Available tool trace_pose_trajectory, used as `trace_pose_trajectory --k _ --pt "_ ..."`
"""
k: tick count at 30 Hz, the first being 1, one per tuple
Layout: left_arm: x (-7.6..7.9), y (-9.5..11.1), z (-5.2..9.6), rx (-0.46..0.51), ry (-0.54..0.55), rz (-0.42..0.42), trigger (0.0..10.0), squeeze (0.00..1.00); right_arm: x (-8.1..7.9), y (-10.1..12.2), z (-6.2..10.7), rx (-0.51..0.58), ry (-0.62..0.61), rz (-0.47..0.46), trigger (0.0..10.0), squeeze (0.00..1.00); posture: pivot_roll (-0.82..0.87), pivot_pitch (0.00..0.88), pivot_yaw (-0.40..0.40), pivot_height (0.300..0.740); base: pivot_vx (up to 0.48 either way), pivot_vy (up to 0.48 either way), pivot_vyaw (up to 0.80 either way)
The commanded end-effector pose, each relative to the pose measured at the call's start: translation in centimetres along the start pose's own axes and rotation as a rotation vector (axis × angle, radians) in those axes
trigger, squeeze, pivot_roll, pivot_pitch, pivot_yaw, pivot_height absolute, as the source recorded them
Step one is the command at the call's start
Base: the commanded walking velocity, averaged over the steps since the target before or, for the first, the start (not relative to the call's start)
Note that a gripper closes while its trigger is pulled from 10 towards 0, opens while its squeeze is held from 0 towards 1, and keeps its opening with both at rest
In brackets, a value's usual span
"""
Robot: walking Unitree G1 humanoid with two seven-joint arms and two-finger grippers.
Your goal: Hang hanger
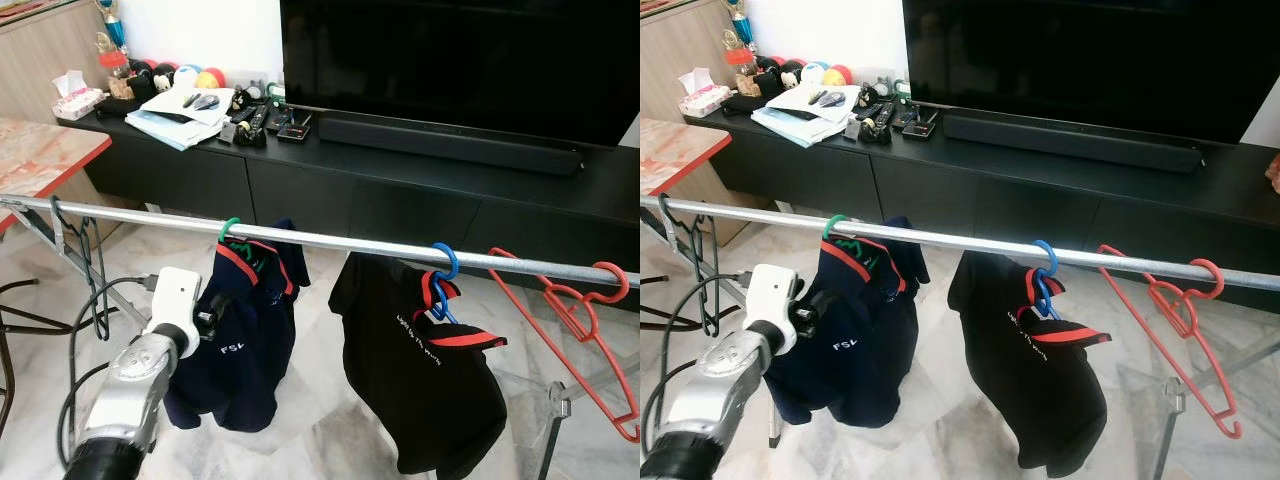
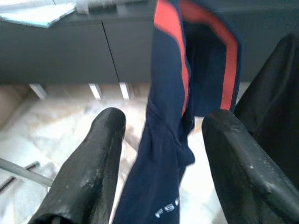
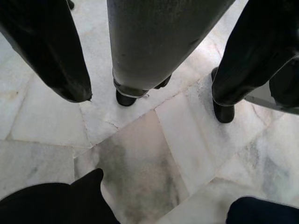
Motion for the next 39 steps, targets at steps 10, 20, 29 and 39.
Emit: trace_pose_trajectory --k 10,20,29,39 --pt "-4.5 -4.9 5.8 -0.099 0.241 -0.127 10.0 0.79 -0.2 -0.8 0.1 -0.022 0.001 -0.008 10.0 0.0 -0.03 0.025 0.064 0.74 0.0 0.0 0.0" --pt "-2.2 -16.3 8.9 -0.582 0.179 -0.251 10.0 0.0 -0.4 -0.6 0.0 -0.017 -0.004 -0.018 10.0 0.0 -0.03 0.033 0.067 0.74 0.0 0.0 0.0" --pt "3.2 -20.5 10.1 -0.746 0.002 -0.163 10.0 0.0 0.1 -0.5 0.0 -0.013 -0.039 -0.027 10.0 0.0 -0.06 0.022 0.051 0.74 0.0 0.0 0.0" --pt "7.1 -22.6 11.8 -0.894 -0.017 -0.028 10.0 0.0 0.8 -0.4 0.1 -0.007 -0.079 -0.069 10.0 0.0 -0.07 0.012 0.025 0.74 0.0 0.0 0.0"
Point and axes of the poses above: a point about 5 cm out from each wrist's last joint towards the gripper, its own z axis pointing back from the gripper into the wrist, its own y axis along the axis of the wrist's last joint, x = y × z, the point moved 4 cm from there along -z, pointing out of the wrist towards the gripper, and after that the axes turned 7 degrees about -z, right-handed, at the moved point
